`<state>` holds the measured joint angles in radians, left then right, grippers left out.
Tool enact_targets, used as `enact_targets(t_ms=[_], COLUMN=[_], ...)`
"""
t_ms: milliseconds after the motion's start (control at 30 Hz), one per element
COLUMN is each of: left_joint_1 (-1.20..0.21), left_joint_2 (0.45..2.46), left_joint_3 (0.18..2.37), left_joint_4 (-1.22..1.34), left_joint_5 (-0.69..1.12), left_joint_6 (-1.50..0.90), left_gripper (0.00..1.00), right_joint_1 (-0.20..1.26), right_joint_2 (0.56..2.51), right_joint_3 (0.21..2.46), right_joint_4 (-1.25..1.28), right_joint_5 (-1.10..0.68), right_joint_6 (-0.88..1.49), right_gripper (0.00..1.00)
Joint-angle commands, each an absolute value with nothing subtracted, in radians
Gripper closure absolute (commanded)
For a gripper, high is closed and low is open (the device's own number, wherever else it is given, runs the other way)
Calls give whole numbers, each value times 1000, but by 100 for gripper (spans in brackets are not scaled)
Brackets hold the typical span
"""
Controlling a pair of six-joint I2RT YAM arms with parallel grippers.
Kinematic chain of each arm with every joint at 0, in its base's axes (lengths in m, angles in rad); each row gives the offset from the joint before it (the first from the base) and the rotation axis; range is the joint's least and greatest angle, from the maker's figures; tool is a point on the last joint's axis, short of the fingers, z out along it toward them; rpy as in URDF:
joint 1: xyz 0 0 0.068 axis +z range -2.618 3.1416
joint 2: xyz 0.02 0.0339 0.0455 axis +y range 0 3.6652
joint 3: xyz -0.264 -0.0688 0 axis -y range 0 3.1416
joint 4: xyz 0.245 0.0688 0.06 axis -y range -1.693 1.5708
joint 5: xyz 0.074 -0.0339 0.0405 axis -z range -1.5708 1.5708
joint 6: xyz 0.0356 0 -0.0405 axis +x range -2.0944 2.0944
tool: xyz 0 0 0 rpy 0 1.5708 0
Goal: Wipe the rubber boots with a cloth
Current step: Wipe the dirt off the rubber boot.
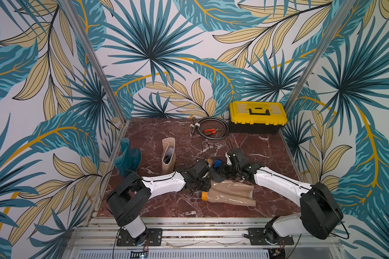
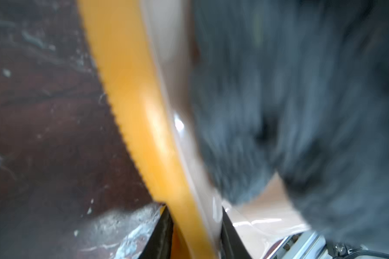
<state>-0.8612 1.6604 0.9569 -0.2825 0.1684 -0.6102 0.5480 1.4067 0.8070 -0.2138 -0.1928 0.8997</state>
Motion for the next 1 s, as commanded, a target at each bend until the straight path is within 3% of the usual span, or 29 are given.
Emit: enact_targets(t_ms=[0, 67, 167, 500, 633, 867, 967], left_joint_1=[-842, -842, -843, -892, -937, -946, -942], left_joint_2=[1658, 1639, 1590, 1498, 1547, 1604, 1619], left_joint_3=[1026, 1025, 997, 855, 858, 883, 910], left_joint_4=[-240, -242, -243, -239, -235, -233, -233], left_joint_5=[174, 173, 173, 166, 167, 130, 117], left_joint_6=[-510, -503, -511, -605, -632, -645, -643], left_gripper=[57, 42, 31, 31, 39, 67, 75], right_joint_1=[551, 549, 534, 487, 497, 602, 688], right_joint_2=[1344, 1301, 1280, 1579, 1598, 1384, 1322], right_joint_3=[701, 702, 757, 1080, 1060, 808, 712], right_joint_4=[-185, -256, -299, -275, -230, -272, -284], right_joint_5=[-205, -151, -87, -179, -226, -149, -130], right_joint_6=[960, 936, 881, 826, 878, 939, 998], right_gripper=[100, 100, 100, 100, 100, 100, 100])
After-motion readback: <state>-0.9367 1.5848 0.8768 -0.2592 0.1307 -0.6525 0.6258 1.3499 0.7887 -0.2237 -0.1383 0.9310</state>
